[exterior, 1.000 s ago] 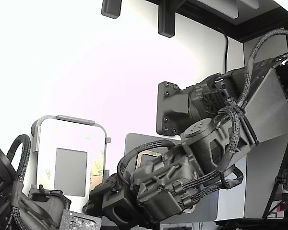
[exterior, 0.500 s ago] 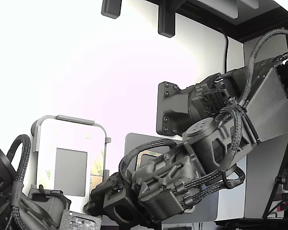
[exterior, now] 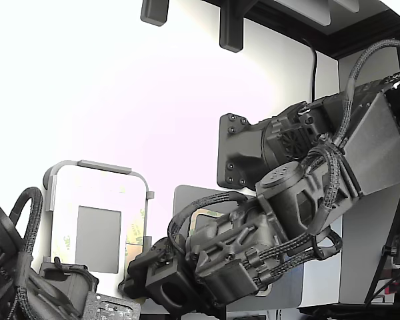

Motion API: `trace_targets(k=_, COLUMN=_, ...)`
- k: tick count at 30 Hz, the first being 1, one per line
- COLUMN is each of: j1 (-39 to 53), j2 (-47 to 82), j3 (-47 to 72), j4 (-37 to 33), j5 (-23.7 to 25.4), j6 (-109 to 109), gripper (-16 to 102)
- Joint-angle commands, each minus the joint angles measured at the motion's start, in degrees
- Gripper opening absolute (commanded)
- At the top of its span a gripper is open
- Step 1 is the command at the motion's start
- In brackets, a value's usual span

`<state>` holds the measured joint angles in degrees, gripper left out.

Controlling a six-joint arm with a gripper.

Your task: Peel off protective film from adhesive tape.

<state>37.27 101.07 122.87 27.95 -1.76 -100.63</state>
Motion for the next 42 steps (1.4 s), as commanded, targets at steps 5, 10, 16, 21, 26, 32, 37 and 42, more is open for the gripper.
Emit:
trace_targets(k=5, j1=-0.79, j2=1.32, j3=-0.35, j4=-1.23, j5=0.18, j6=0.09, gripper=-10)
trace_targets(k=10, j1=-0.79, j2=0.79, j3=-0.35, j4=-1.41, j5=0.26, j6=0.09, gripper=-10)
trace_targets(k=16, j1=-1.05, j2=0.18, j3=-0.35, j4=-1.85, j5=0.09, j6=0.00, gripper=-10)
trace_targets(k=21, j1=-1.14, j2=0.09, j3=0.09, j4=-2.29, j5=0.09, j6=0.00, gripper=-10)
trace_targets(k=26, j1=-1.23, j2=0.00, j3=0.44, j4=-2.72, j5=0.18, j6=-0.26, gripper=-10)
trace_targets(k=32, j1=-1.76, j2=-0.62, j3=0.35, j4=-3.16, j5=-0.09, j6=-0.79, gripper=-10)
trace_targets(k=37, j1=-2.20, j2=-0.62, j3=0.35, j4=-3.08, j5=-0.26, j6=-1.23, gripper=-10)
trace_targets(k=42, j1=-2.55, j2=-0.35, j3=0.62, j4=-2.99, j5=-0.35, j6=-1.49, gripper=-10)
